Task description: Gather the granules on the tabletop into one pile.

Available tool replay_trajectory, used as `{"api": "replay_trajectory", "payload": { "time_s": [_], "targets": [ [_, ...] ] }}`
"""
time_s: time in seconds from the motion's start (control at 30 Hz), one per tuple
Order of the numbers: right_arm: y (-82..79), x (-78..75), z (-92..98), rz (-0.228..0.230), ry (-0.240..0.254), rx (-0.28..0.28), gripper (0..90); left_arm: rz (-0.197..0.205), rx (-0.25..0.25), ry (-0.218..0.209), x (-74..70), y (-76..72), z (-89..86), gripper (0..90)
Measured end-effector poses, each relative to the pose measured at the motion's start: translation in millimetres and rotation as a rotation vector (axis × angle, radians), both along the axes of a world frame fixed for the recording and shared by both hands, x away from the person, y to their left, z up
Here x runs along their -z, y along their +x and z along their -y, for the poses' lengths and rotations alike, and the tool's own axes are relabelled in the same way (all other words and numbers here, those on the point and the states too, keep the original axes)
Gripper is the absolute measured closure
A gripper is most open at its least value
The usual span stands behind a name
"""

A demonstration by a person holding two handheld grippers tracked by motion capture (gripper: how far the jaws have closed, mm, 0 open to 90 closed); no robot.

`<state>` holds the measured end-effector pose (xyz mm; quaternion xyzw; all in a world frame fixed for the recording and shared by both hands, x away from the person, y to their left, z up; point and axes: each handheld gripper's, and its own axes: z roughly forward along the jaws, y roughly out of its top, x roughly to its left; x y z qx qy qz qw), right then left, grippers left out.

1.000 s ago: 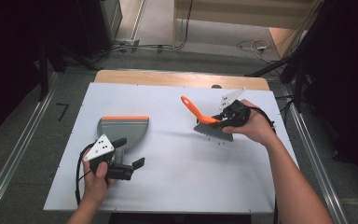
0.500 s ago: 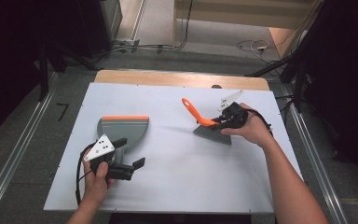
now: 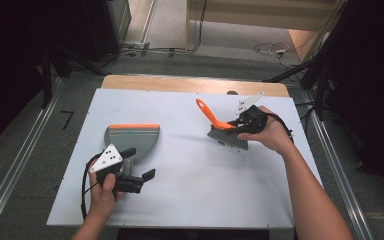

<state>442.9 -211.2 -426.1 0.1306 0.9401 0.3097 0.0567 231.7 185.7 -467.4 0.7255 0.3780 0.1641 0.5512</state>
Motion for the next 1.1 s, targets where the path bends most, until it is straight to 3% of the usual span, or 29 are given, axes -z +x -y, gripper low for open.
{"api": "replay_trajectory", "payload": {
  "time_s": [0.27,0.4,0.63,0.83,1.1],
  "targets": [
    [-6.3,5.9,-9.3,-0.074,-0.021,-0.048,68.4,0.000,-0.001,-0.001,0.0,0.0,-0.2,0.0],
    [-5.7,11.8,-14.0,-0.088,-0.040,-0.074,68.4,0.000,0.000,0.001,-0.1,-0.1,-0.1,0.0],
    [4.5,14.8,-12.9,-0.068,-0.019,-0.051,68.3,0.003,-0.002,-0.002,-0.4,-0.3,-1.0,0.0],
    [12.8,14.6,-11.2,-0.020,-0.014,-0.032,68.2,0.002,-0.001,-0.002,-0.4,-0.4,-1.0,0.0],
    [20.1,13.5,-10.0,-0.009,-0.011,-0.014,68.3,0.003,-0.004,-0.001,-0.1,0.0,-1.6,0.0]
  ]
}}
